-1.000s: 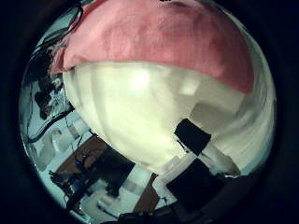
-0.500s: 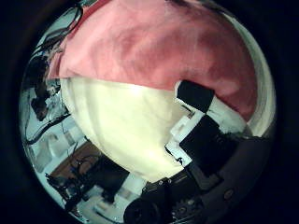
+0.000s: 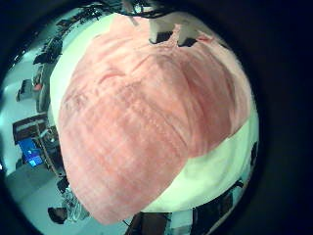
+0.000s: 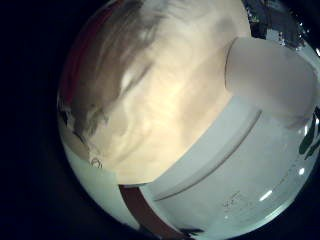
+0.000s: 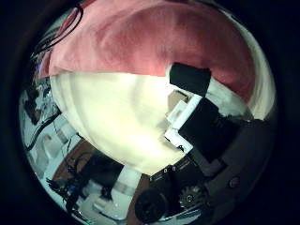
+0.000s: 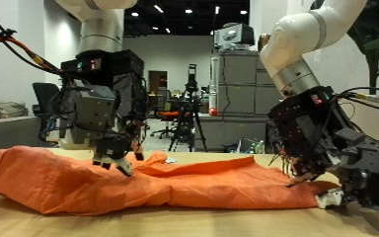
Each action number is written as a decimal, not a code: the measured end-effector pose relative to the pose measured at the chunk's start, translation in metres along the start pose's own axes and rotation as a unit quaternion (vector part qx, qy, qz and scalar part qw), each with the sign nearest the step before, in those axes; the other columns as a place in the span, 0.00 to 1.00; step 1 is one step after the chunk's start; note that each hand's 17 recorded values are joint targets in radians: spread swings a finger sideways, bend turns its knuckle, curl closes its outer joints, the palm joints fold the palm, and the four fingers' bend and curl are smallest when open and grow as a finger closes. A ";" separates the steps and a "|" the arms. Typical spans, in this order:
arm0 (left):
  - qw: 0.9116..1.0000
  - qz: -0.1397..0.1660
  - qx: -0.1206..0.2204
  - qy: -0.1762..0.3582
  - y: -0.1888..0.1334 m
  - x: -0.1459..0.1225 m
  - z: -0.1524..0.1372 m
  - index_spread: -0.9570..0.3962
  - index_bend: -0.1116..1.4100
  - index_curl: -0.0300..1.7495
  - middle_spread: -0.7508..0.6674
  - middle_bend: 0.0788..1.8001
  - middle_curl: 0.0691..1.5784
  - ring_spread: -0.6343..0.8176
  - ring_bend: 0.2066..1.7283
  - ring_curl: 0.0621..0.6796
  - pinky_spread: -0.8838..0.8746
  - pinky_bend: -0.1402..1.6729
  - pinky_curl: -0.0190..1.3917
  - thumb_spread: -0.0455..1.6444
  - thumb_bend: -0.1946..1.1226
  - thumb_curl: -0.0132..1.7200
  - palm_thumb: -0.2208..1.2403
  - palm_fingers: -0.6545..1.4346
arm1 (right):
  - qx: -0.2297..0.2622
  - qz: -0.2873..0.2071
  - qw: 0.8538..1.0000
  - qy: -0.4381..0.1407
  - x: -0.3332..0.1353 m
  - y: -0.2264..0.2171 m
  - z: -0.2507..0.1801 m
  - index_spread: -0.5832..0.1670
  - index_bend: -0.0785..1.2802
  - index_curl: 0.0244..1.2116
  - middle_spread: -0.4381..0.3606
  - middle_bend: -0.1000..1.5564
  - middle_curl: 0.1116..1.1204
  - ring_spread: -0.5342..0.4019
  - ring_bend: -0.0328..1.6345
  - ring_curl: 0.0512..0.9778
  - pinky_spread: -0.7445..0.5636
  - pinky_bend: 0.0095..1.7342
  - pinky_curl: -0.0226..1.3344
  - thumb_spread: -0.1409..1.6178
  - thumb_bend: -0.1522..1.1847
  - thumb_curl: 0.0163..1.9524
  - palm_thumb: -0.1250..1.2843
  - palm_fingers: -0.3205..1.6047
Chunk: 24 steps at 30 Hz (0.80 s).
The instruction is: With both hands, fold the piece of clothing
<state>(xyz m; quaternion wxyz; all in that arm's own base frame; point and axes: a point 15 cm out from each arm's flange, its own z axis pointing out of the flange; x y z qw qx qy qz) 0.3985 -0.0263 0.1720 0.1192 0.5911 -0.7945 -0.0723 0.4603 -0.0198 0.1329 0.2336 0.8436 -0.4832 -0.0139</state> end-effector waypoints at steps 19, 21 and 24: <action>1.000 0.001 0.004 -0.002 0.002 -0.001 -0.005 0.79 0.18 0.20 0.70 0.06 0.14 0.78 0.13 0.27 0.79 0.22 0.24 0.76 0.14 0.19 0.51 0.31 | 0.016 0.012 0.999 0.041 0.029 0.018 -0.027 0.35 0.67 0.54 0.34 0.68 0.54 0.30 0.69 0.49 0.13 0.50 0.35 0.62 0.12 0.23 0.80 0.88; 1.000 0.001 0.005 -0.004 0.003 -0.001 -0.006 0.79 0.18 0.20 0.70 0.06 0.14 0.78 0.13 0.27 0.79 0.22 0.24 0.76 0.14 0.19 0.51 0.31 | 0.012 0.018 0.999 0.041 0.035 0.028 -0.031 0.36 0.70 0.56 0.35 0.71 0.56 0.31 0.72 0.51 0.15 0.52 0.36 0.63 0.12 0.24 0.82 0.86; 1.000 0.000 0.007 -0.005 0.003 -0.003 -0.008 0.79 0.19 0.20 0.70 0.06 0.14 0.78 0.13 0.27 0.79 0.22 0.24 0.76 0.14 0.19 0.51 0.31 | 0.013 0.026 0.999 0.042 0.041 0.041 -0.040 0.39 0.74 0.58 0.36 0.75 0.58 0.32 0.75 0.54 0.17 0.56 0.39 0.65 0.12 0.25 0.85 0.84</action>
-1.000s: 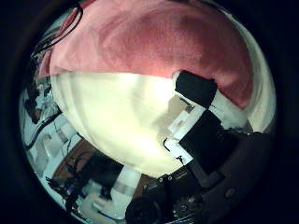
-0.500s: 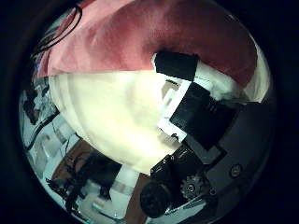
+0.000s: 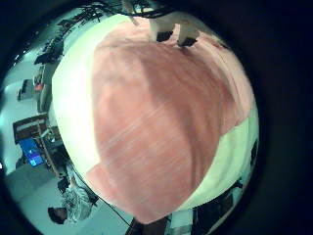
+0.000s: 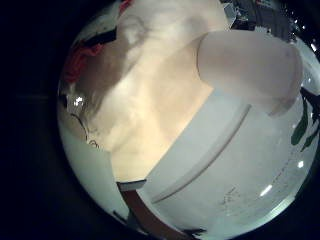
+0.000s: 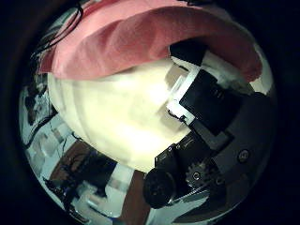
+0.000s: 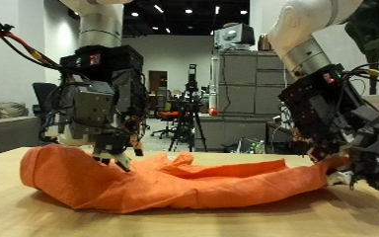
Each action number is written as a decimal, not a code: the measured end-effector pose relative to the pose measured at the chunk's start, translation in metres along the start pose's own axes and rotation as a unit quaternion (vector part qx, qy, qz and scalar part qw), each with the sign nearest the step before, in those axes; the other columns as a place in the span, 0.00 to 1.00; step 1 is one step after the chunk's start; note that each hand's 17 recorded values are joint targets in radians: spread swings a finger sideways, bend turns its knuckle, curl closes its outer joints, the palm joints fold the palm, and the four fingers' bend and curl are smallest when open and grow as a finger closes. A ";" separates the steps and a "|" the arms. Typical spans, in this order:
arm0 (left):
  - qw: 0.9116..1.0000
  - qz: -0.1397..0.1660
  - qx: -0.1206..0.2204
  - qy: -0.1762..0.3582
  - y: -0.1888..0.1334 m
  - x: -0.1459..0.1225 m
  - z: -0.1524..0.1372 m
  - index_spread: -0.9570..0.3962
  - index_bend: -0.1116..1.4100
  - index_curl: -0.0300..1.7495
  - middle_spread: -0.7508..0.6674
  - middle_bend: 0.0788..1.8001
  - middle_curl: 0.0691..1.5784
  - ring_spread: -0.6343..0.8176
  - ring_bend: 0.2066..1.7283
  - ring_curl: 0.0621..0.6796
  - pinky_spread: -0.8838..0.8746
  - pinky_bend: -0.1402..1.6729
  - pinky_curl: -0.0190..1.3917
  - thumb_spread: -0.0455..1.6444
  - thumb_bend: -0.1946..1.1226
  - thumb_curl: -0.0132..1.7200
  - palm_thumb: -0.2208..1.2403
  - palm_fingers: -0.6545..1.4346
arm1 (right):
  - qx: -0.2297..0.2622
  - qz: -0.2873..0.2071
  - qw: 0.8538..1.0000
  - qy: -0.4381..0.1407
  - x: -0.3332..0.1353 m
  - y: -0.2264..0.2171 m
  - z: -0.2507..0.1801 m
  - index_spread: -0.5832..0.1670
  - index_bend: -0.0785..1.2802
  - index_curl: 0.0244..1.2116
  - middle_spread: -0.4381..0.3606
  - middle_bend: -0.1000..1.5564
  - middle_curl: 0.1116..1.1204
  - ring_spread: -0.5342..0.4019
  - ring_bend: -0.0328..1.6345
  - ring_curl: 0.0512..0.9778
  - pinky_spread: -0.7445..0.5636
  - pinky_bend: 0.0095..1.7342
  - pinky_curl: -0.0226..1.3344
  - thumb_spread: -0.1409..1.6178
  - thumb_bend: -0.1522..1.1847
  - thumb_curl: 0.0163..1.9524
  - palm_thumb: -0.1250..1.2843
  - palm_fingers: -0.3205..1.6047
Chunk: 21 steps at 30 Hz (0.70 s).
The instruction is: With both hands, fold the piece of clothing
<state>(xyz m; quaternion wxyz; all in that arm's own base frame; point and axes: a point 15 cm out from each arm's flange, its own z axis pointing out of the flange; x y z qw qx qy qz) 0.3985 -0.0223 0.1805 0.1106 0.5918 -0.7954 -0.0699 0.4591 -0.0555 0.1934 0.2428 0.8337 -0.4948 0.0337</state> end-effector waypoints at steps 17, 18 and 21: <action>1.000 -0.023 0.009 -0.002 0.024 -0.036 -0.008 0.79 0.19 0.20 0.69 0.06 0.14 0.78 0.13 0.27 0.79 0.22 0.24 0.76 0.14 0.19 0.51 0.31 | 0.111 0.022 0.993 0.038 0.020 0.050 -0.094 0.44 0.84 0.65 0.37 0.82 0.66 0.34 0.82 0.63 0.27 0.67 0.48 0.72 0.11 0.31 0.88 0.75; 1.000 -0.028 0.012 -0.001 0.028 -0.041 -0.011 0.79 0.19 0.20 0.70 0.06 0.14 0.78 0.13 0.27 0.79 0.22 0.24 0.76 0.14 0.19 0.51 0.31 | 0.130 0.020 0.990 0.046 0.018 0.049 -0.108 0.44 0.84 0.65 0.37 0.82 0.66 0.34 0.82 0.63 0.27 0.67 0.48 0.72 0.11 0.31 0.88 0.75; 0.999 -0.042 0.016 0.005 0.039 -0.056 -0.016 0.79 0.19 0.20 0.70 0.06 0.14 0.78 0.13 0.27 0.79 0.22 0.24 0.76 0.14 0.19 0.52 0.31 | 0.172 0.008 0.983 0.063 0.008 0.042 -0.139 0.44 0.85 0.66 0.37 0.82 0.67 0.34 0.82 0.64 0.28 0.68 0.49 0.73 0.11 0.32 0.88 0.75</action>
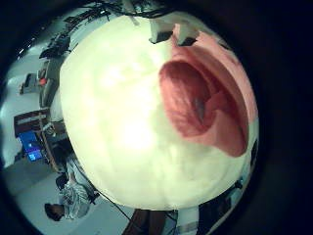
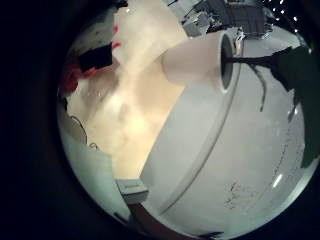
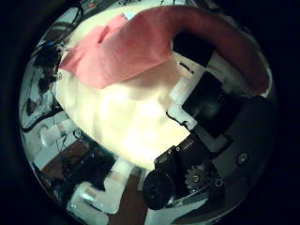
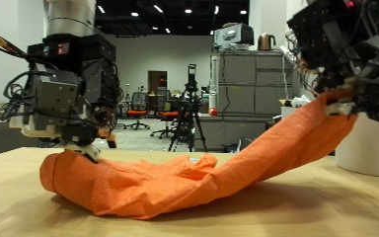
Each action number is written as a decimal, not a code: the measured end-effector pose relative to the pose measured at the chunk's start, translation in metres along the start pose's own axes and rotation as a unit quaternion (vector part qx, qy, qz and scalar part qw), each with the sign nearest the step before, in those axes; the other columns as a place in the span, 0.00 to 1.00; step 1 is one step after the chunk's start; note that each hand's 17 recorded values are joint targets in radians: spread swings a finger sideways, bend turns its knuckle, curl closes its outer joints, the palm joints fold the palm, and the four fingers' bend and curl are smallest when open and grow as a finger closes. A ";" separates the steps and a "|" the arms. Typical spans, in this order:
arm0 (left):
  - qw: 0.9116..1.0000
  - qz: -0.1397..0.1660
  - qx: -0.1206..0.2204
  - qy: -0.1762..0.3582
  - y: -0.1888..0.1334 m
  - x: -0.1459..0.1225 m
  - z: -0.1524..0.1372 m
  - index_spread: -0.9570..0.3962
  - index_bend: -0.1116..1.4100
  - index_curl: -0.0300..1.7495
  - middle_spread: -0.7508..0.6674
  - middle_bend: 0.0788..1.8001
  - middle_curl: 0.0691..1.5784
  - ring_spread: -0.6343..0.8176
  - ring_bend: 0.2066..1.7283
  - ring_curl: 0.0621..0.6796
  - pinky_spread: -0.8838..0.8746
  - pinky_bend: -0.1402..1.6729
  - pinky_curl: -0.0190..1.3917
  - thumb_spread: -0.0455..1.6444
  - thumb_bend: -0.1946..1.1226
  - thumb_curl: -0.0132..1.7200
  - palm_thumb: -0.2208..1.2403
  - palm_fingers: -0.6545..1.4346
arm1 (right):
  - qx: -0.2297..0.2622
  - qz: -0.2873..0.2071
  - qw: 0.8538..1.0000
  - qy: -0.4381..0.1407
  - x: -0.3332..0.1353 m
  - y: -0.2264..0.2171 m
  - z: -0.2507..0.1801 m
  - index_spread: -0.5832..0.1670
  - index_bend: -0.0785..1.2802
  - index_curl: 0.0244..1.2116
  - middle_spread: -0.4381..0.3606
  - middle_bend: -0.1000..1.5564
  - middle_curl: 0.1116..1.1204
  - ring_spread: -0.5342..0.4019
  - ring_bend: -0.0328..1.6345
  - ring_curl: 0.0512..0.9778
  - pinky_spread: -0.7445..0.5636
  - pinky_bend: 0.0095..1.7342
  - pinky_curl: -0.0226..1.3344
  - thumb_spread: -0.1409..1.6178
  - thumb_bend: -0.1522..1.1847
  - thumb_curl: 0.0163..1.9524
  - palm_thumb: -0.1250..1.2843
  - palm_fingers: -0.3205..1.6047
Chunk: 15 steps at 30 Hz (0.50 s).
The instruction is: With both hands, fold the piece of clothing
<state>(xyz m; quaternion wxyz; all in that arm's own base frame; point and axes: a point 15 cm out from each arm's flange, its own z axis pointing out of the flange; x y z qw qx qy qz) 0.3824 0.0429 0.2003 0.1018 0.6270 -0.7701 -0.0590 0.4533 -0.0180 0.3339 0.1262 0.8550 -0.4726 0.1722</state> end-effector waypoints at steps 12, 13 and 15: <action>0.999 -0.042 0.013 0.027 0.047 -0.050 -0.001 0.79 0.18 0.20 0.70 0.06 0.14 0.78 0.13 0.28 0.79 0.22 0.25 0.76 0.14 0.19 0.52 0.31 | 0.074 -0.080 0.993 0.033 -0.070 -0.069 -0.070 0.46 0.85 0.66 0.35 0.80 0.70 0.34 0.82 0.66 0.29 0.69 0.50 0.73 0.11 0.35 0.88 0.74; 0.998 -0.044 0.013 0.031 0.050 -0.052 0.001 0.79 0.18 0.20 0.70 0.06 0.14 0.78 0.13 0.28 0.79 0.22 0.25 0.76 0.14 0.19 0.52 0.31 | 0.079 -0.087 0.992 0.036 -0.076 -0.076 -0.074 0.46 0.85 0.67 0.35 0.80 0.70 0.34 0.82 0.66 0.29 0.70 0.50 0.73 0.11 0.35 0.88 0.74; 0.998 -0.047 0.016 0.036 0.052 -0.053 0.002 0.79 0.18 0.20 0.70 0.06 0.14 0.78 0.13 0.28 0.79 0.22 0.25 0.76 0.14 0.19 0.52 0.31 | 0.092 -0.103 0.990 0.042 -0.090 -0.093 -0.085 0.46 0.85 0.67 0.34 0.80 0.71 0.34 0.82 0.66 0.30 0.70 0.50 0.73 0.11 0.36 0.87 0.74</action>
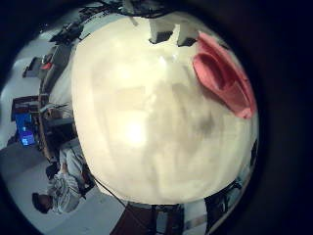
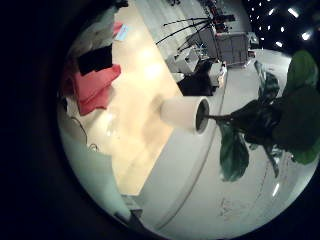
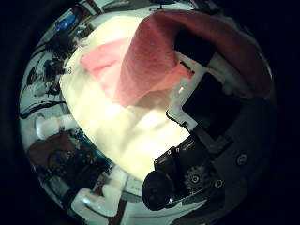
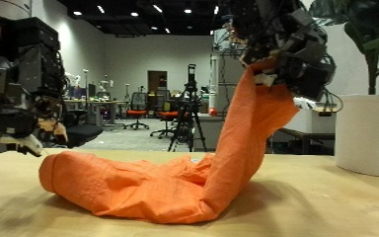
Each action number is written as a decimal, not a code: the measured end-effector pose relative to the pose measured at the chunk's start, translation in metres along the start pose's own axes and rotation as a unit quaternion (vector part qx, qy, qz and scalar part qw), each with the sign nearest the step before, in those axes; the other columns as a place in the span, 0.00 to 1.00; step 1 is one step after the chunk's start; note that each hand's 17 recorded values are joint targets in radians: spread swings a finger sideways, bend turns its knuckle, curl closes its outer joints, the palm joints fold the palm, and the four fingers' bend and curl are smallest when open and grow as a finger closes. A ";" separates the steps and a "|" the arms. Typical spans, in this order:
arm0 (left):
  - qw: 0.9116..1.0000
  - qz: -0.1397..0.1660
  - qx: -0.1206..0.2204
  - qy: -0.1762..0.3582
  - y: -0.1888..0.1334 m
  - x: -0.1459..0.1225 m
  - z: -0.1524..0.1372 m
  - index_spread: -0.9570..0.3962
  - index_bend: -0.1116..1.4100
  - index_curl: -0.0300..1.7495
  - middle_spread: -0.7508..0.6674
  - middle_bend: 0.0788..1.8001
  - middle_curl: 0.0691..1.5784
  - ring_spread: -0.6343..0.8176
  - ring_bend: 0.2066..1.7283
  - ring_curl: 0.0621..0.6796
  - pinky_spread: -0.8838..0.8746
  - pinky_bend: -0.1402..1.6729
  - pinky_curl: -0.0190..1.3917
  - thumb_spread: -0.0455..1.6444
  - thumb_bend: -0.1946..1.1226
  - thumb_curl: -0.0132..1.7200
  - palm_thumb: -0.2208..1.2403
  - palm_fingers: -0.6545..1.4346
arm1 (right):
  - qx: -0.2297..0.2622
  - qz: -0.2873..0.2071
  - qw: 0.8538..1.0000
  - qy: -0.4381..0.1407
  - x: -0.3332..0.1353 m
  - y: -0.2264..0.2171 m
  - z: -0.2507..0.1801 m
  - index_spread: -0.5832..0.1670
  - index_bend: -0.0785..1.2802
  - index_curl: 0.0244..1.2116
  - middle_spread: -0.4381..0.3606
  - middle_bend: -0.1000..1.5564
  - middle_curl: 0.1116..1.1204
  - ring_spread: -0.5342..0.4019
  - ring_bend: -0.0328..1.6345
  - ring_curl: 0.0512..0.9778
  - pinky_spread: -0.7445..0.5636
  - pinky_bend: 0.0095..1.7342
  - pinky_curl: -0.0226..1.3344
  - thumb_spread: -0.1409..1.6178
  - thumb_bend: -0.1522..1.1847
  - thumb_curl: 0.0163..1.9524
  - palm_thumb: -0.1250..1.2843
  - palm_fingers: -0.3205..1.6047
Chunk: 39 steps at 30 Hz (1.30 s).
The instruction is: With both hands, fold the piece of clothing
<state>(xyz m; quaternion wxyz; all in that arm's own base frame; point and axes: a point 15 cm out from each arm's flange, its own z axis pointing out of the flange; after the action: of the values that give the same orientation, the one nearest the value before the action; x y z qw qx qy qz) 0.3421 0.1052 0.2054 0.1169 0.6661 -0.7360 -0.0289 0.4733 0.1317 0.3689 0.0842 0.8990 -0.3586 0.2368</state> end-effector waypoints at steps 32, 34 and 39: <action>0.996 -0.071 0.030 0.039 0.061 -0.068 -0.009 0.80 0.18 0.19 0.72 0.06 0.13 0.78 0.14 0.28 0.78 0.23 0.24 0.74 0.14 0.25 0.63 0.30 | 0.086 -0.124 0.983 -0.104 -0.206 -0.208 0.005 0.44 0.83 0.68 0.33 0.76 0.77 0.34 0.81 0.69 0.29 0.70 0.49 0.77 0.11 0.38 0.85 0.74; 0.996 -0.074 0.031 0.041 0.064 -0.069 -0.009 0.80 0.18 0.19 0.72 0.06 0.13 0.78 0.14 0.28 0.78 0.23 0.24 0.74 0.14 0.25 0.62 0.30 | 0.085 -0.131 0.982 -0.106 -0.215 -0.208 0.004 0.44 0.83 0.68 0.33 0.76 0.77 0.34 0.81 0.69 0.29 0.70 0.49 0.77 0.11 0.38 0.85 0.74; 0.996 -0.072 0.032 0.038 0.063 -0.068 -0.013 0.80 0.18 0.19 0.72 0.06 0.13 0.78 0.14 0.28 0.78 0.22 0.24 0.74 0.14 0.26 0.62 0.30 | 0.078 -0.134 0.982 -0.109 -0.223 -0.209 0.015 0.43 0.80 0.68 0.33 0.75 0.77 0.33 0.81 0.68 0.29 0.70 0.49 0.78 0.09 0.36 0.79 0.75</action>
<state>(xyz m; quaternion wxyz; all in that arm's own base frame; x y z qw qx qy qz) 0.2889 0.1806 0.2211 0.1215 0.7212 -0.6819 0.0117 0.4808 0.4138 0.2514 0.0059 0.9632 -0.2220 0.1515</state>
